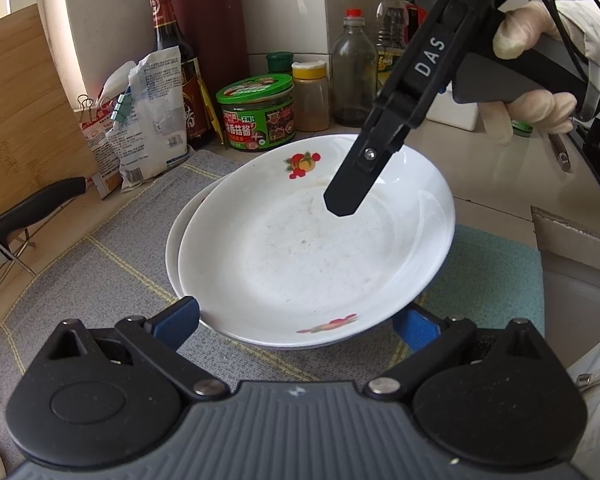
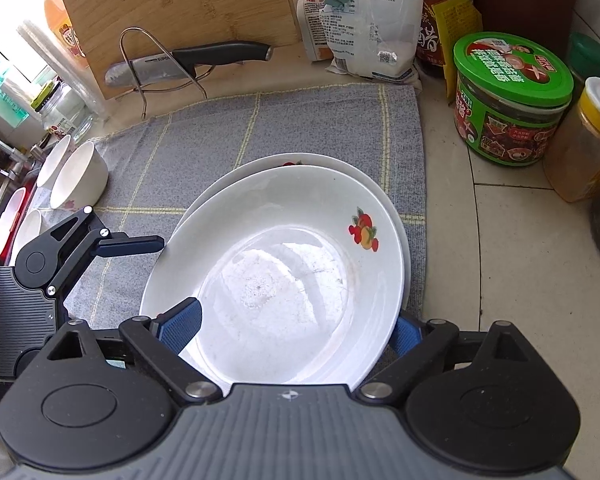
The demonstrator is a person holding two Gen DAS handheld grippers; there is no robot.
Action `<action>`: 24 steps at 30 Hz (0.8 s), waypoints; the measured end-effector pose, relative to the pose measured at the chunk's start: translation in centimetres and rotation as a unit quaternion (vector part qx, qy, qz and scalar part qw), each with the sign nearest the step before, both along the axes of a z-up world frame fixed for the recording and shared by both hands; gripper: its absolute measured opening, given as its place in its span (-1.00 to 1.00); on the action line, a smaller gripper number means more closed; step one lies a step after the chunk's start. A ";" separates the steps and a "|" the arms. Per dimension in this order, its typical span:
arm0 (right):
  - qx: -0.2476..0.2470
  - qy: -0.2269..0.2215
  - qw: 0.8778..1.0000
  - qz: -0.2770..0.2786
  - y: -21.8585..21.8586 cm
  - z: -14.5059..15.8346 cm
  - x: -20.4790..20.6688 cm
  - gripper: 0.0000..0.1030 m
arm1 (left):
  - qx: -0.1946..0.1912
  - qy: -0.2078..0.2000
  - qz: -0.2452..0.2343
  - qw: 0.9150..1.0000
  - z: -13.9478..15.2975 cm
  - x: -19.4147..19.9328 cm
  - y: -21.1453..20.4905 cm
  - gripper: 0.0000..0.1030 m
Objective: Organize plates and bowls
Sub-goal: 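Lower the plate onto the stack and open the right gripper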
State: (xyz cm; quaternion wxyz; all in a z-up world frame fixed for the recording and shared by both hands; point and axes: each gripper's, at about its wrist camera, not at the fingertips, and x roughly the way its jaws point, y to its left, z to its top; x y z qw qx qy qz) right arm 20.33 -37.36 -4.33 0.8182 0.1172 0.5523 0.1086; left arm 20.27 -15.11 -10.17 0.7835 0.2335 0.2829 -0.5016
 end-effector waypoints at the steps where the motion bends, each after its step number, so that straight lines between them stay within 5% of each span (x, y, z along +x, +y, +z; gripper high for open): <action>1: -0.002 0.000 1.000 -0.002 0.1 0.1 -0.1 0.89 | -0.001 0.000 -0.001 1.000 0.0 0.0 -0.1 0.98; 17: -0.035 0.012 0.999 -0.019 0.7 -0.1 -0.8 1.00 | -0.011 -0.005 0.004 1.000 0.2 -0.4 0.6 0.98; 24: -0.050 -0.016 0.998 -0.038 0.5 0.8 -1.4 1.00 | -0.017 -0.001 0.016 1.000 0.4 -0.3 1.1 0.98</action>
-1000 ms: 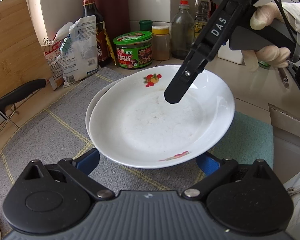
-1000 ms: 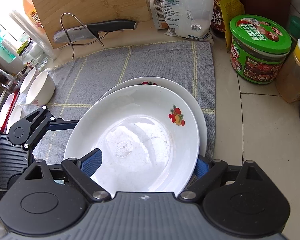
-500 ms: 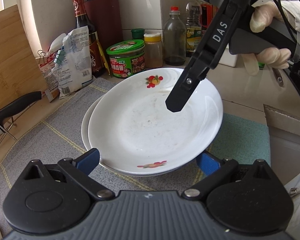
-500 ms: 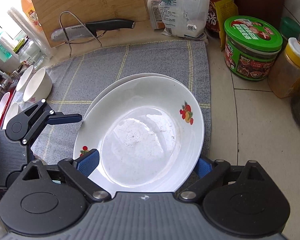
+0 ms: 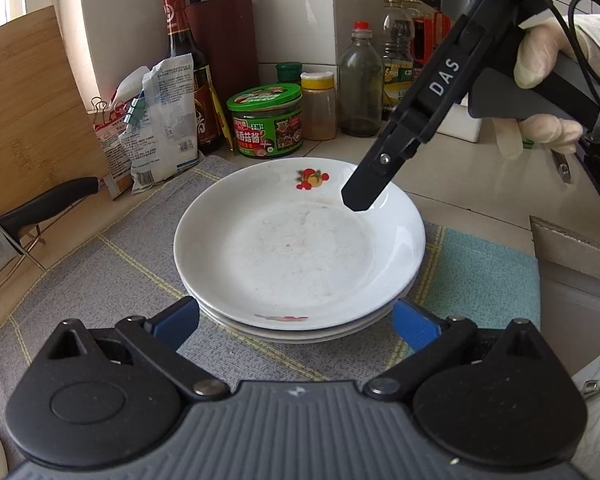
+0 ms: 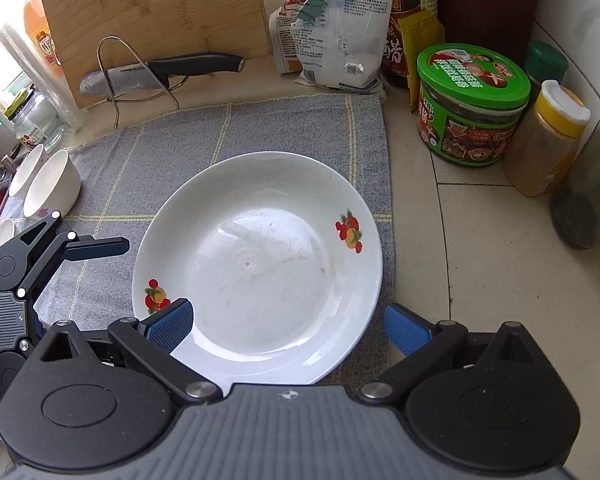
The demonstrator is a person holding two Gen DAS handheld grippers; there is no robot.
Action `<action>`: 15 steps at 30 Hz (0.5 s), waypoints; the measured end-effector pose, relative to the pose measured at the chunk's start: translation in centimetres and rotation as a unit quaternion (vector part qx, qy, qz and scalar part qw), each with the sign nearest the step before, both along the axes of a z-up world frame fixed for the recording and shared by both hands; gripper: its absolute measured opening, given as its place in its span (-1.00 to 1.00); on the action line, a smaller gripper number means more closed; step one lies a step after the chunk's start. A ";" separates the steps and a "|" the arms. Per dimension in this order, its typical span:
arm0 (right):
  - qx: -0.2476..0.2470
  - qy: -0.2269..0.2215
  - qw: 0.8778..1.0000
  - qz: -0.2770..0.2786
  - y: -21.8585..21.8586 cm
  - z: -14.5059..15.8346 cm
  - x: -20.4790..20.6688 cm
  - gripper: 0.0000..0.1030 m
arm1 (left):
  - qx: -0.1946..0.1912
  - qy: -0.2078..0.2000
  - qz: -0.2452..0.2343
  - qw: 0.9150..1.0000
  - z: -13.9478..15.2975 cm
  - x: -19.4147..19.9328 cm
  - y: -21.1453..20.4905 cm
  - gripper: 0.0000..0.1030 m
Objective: Organize plates and bowls
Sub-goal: 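Lower the plate onto the stack and open the right gripper, then withdraw the right gripper from the stack of three plates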
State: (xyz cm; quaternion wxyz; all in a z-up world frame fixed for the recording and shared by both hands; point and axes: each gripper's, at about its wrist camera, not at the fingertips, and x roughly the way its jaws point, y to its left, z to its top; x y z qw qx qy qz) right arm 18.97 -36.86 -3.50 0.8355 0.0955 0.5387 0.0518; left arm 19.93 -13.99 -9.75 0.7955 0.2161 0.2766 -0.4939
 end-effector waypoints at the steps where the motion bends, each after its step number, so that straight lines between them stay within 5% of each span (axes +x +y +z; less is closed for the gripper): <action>1: -0.004 0.000 1.000 0.000 0.1 0.1 0.0 1.00 | -0.001 0.000 0.001 1.000 0.0 0.0 0.0 0.98; 15: -0.055 -0.038 0.997 0.022 1.6 0.8 -0.4 1.00 | -0.003 -0.004 0.065 0.998 0.9 -0.8 0.9 0.98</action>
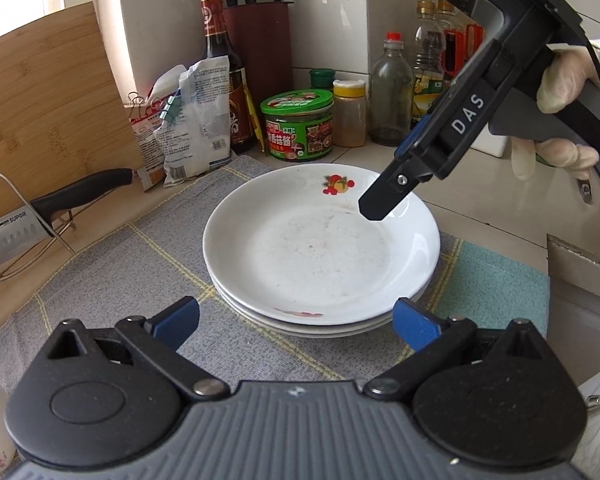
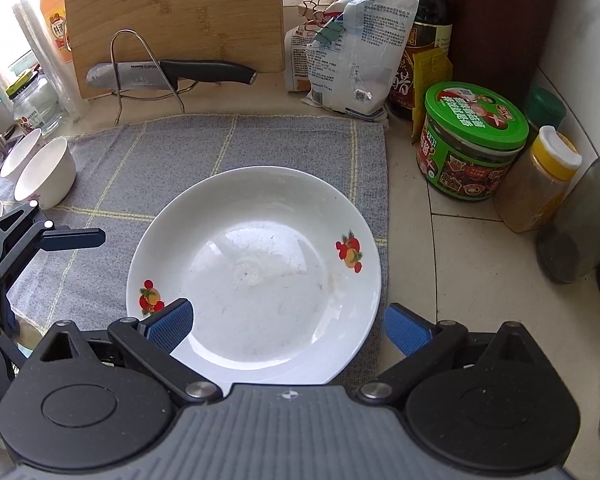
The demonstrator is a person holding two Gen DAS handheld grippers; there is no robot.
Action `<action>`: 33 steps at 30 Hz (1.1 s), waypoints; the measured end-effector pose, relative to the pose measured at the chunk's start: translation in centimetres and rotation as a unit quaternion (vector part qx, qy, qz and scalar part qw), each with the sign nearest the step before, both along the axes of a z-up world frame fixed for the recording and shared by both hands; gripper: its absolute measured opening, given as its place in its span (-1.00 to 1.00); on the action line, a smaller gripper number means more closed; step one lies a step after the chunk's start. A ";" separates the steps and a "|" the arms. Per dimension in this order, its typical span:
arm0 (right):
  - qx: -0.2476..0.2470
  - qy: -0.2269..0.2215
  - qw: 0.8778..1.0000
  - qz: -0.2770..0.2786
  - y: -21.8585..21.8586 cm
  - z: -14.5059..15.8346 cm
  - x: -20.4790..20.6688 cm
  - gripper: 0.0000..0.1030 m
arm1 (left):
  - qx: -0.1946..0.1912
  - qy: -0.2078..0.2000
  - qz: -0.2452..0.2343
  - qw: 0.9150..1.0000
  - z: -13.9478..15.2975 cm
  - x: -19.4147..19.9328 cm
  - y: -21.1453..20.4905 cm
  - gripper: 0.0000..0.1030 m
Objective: Organize plates and bowls
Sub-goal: 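Withdraw the right gripper from the stack of three plates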
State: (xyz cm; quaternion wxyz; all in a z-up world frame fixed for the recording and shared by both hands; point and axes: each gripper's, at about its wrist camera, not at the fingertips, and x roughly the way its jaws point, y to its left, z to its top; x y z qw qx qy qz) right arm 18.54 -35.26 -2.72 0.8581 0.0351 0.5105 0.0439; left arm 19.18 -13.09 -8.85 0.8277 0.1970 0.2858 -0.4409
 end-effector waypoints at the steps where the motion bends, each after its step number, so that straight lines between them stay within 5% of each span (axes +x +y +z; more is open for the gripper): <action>1: 0.001 -0.003 1.000 0.001 0.0 0.0 0.0 1.00 | 0.000 0.001 0.010 1.000 0.1 0.0 0.1 0.98; 17: -0.022 -0.075 0.997 -0.013 -0.5 -0.3 -1.0 1.00 | 0.008 0.021 0.162 0.987 1.2 0.2 0.9 0.98; 33: -0.061 -0.089 0.994 -0.025 5.4 -1.0 -2.6 1.00 | -0.014 0.031 0.145 0.989 1.7 -0.7 5.2 0.98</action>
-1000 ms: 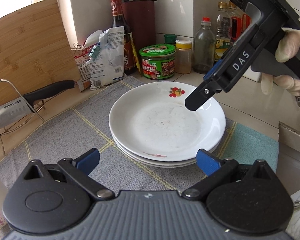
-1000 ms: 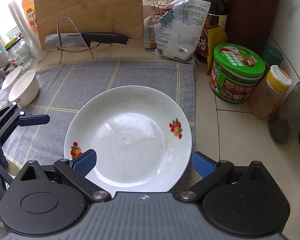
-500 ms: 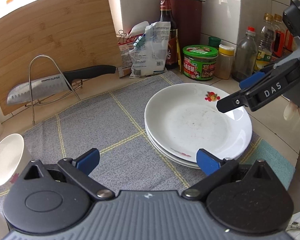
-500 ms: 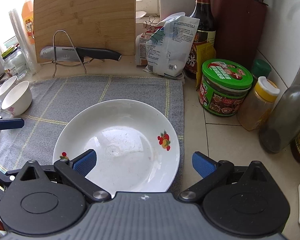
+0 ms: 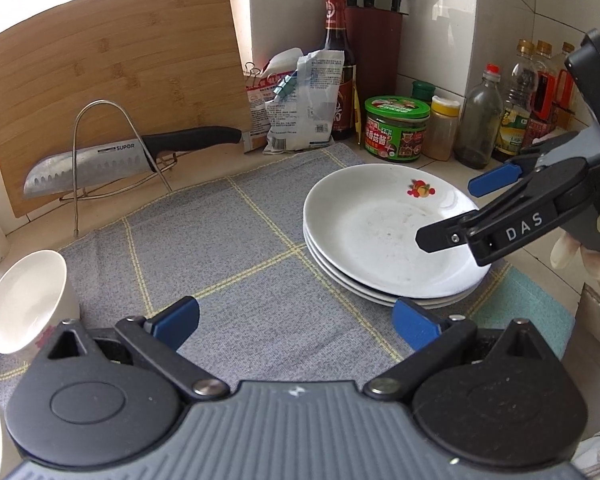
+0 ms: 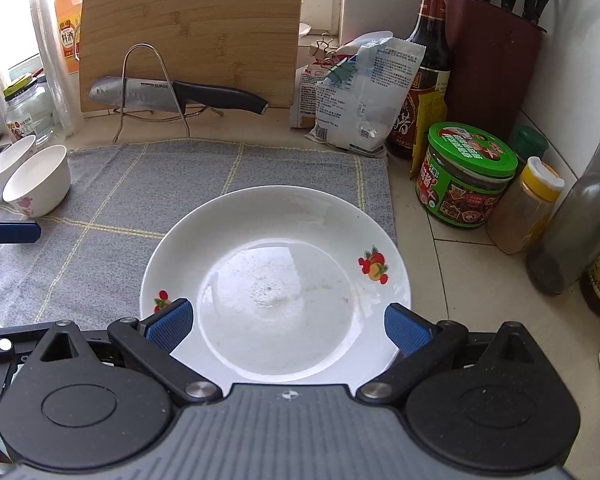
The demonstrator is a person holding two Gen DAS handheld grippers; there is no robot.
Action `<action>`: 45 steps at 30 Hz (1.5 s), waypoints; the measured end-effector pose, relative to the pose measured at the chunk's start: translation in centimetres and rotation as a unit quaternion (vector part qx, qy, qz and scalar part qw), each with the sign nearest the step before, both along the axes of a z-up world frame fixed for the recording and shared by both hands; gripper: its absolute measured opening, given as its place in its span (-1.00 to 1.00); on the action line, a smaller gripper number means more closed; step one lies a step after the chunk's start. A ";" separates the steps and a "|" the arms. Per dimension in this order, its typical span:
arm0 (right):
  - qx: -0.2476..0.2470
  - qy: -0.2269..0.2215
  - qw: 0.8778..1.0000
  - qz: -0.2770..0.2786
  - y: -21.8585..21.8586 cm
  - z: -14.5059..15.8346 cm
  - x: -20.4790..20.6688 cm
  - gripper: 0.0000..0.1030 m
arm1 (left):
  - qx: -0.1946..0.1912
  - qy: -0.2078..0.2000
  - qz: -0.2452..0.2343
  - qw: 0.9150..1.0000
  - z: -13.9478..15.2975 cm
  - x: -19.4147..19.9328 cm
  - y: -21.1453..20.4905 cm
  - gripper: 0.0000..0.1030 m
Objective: Organize plates and bowls
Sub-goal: 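Withdraw the right gripper from the stack of three plates, then move the left gripper toward a white bowl on the towel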
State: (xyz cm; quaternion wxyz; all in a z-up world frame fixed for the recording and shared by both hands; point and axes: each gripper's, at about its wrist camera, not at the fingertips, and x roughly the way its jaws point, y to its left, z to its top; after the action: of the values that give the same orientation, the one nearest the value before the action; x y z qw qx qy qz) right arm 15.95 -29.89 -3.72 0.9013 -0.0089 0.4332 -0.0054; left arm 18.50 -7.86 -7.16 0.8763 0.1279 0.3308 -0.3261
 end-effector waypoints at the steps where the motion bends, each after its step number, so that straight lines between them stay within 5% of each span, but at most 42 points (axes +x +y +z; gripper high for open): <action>1: -0.004 -0.002 1.000 -0.003 1.1 0.1 0.0 1.00 | -0.003 -0.001 -0.002 1.000 0.1 -0.1 1.0 0.98; 12: -0.016 -0.008 1.000 0.005 15.9 0.3 -0.6 1.00 | -0.002 -0.029 -0.017 0.999 1.5 -1.0 14.8 0.99; 19: -0.019 -0.001 0.999 0.050 23.0 0.0 0.4 1.00 | 0.003 -0.018 0.021 1.000 1.4 -0.8 20.8 0.99; 27: -0.006 0.012 0.990 0.141 27.1 -1.3 2.4 1.00 | -0.004 -0.009 0.088 0.996 1.3 -0.4 24.1 0.99; 36: 0.042 -0.007 0.968 0.249 30.4 -3.3 3.5 1.00 | 0.030 -0.007 0.178 0.984 1.7 0.9 26.0 0.99; 45: 0.026 0.022 0.966 0.256 33.9 -5.1 4.4 1.00 | 0.030 0.009 0.162 0.986 0.8 2.7 27.8 0.99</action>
State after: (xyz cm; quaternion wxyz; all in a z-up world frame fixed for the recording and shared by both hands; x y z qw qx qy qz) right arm 20.32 4.05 -8.84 0.8627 -0.0957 0.4365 0.2367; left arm 21.21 19.93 -6.35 0.9101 0.0957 0.3650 -0.1712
